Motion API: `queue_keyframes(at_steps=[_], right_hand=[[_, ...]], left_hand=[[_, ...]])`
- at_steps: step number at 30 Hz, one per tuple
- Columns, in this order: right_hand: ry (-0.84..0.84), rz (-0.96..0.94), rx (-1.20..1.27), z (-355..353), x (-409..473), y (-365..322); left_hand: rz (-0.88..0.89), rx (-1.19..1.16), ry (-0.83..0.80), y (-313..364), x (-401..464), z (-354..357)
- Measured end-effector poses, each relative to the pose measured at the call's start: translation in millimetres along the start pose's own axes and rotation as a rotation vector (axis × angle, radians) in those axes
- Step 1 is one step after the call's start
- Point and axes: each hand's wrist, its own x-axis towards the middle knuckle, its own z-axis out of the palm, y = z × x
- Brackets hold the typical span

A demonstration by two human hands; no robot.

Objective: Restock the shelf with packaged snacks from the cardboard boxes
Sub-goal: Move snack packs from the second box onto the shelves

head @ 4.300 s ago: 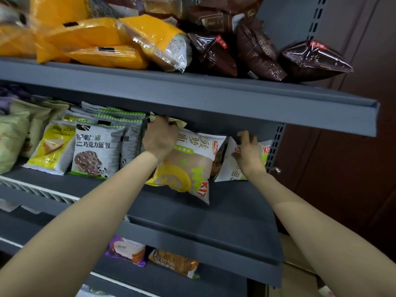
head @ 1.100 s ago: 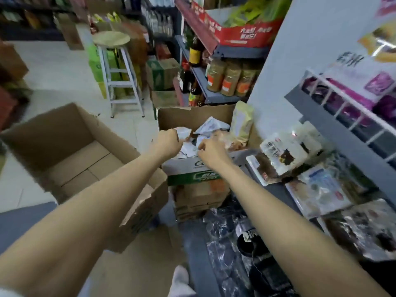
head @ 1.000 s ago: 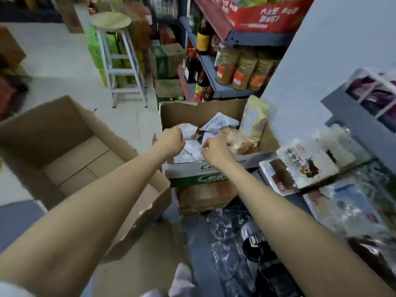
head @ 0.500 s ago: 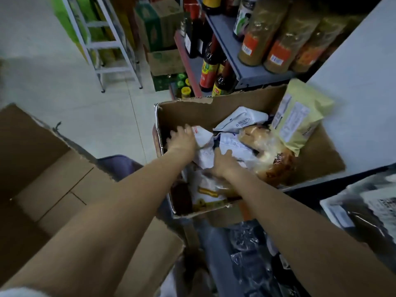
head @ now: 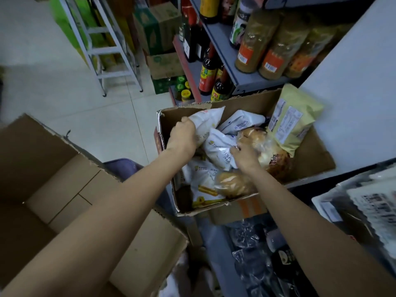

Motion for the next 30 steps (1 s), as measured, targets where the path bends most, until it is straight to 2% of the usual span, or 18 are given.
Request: queue_keyframes(at_steps=[2,5,7,9,13,19,25,27,30], right_hand=[[0.084,0.006,0.348,-18.5,-25.3,-8.4],[0.039,0.118,0.961,-47.3,-69.5,-25.4],[0.066,0.115,1.134,-67.3,-98.1,-33.0],[0.097,0.057,1.177,-85.0,-125.2,-37.7],[0.138,-0.097,1.096,-116.9,-182.1,-49.7],[0.294,-0.347,0.642,-142.6,-287.8,-61.8],[0.573,-0.358,0.269,-151.4,-423.7,-54.7],[0.644,-0.303,0.21,-157.8,-470.0,-44.7],[0.664,-0.188,0.183,-170.2,-541.2,-27.9]], left_hand=[[0.007,-0.072,0.055,3.0,-16.0,-12.8],[0.016,-0.196,0.11,8.9,-44.2,-33.3],[0.052,-0.226,0.149,14.1,-66.9,-48.7],[0.106,-0.221,0.202,21.0,-90.7,-65.2],[0.239,-0.155,0.313,36.9,-140.8,-101.4],[0.505,0.138,0.348,56.2,-230.7,-152.8],[0.757,0.136,0.396,69.6,-345.8,-179.6],[0.84,0.073,0.387,74.9,-387.6,-184.9],[0.946,-0.093,0.304,87.8,-442.1,-188.4]])
